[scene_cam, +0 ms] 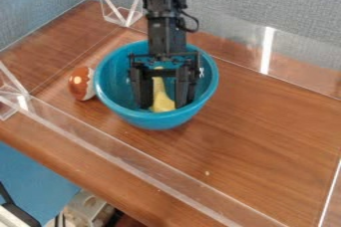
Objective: Remove the mushroom from the blue bowl and put it on the table
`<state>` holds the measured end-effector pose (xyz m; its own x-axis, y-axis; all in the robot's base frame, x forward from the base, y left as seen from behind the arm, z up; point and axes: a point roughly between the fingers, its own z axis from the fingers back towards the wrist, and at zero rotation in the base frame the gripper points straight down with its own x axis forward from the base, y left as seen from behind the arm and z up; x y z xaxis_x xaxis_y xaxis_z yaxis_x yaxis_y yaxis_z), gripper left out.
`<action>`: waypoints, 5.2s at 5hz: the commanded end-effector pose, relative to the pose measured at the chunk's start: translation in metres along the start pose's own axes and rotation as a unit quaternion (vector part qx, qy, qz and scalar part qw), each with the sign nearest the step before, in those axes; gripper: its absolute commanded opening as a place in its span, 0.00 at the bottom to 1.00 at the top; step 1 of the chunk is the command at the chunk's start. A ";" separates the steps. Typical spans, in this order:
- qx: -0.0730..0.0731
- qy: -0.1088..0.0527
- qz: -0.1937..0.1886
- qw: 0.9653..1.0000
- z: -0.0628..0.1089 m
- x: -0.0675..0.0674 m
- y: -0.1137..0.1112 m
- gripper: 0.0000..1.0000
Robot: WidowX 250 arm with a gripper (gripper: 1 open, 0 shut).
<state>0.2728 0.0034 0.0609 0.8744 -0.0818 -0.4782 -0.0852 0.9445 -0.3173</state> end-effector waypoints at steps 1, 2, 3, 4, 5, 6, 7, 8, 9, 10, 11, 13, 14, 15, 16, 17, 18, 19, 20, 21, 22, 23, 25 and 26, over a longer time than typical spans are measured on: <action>0.013 -0.015 -0.018 1.000 0.016 -0.006 0.003 1.00; 0.023 -0.010 -0.039 0.999 0.023 -0.008 0.005 1.00; 0.021 -0.015 -0.038 0.999 0.026 -0.014 -0.002 0.00; 0.014 -0.024 -0.026 0.999 0.036 -0.010 -0.014 0.00; 0.000 -0.049 -0.017 0.999 0.064 -0.016 -0.031 0.00; 0.001 -0.069 -0.042 0.997 0.083 -0.035 -0.054 0.00; 0.004 -0.068 -0.083 0.994 0.094 -0.048 -0.082 0.00; 0.028 -0.050 -0.130 0.990 0.075 -0.042 -0.119 0.00; 0.049 -0.034 -0.165 0.984 0.047 -0.033 -0.152 0.00; 0.057 -0.034 -0.169 0.983 0.028 -0.048 -0.175 0.00; 0.057 -0.037 -0.163 0.984 0.017 -0.061 -0.185 0.00; 0.061 -0.031 -0.158 0.985 0.013 -0.066 -0.177 0.00; 0.067 -0.024 -0.165 0.984 0.018 -0.062 -0.161 0.00; 0.076 -0.018 -0.181 0.980 0.012 -0.065 -0.163 0.00; 0.088 -0.008 -0.201 0.976 0.002 -0.067 -0.167 0.00; 0.093 -0.004 -0.207 0.974 -0.014 -0.067 -0.163 0.00; 0.095 0.000 -0.214 0.972 -0.025 -0.069 -0.159 0.00; 0.100 0.003 -0.217 0.971 -0.036 -0.065 -0.152 0.00; 0.104 0.004 -0.216 0.971 -0.041 -0.055 -0.154 0.00; 0.109 0.006 -0.216 0.970 -0.045 -0.046 -0.155 0.00; 0.100 -0.003 -0.188 0.977 -0.036 -0.042 -0.151 0.00; 0.089 -0.016 -0.151 0.984 -0.025 -0.042 -0.133 1.00; 0.049 -0.075 -0.067 0.994 0.022 -0.035 -0.084 1.00; 0.052 -0.112 -0.064 0.990 0.025 -0.037 -0.073 1.00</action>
<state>0.2571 -0.0579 0.1077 0.9425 -0.1427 -0.3021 0.0581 0.9604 -0.2725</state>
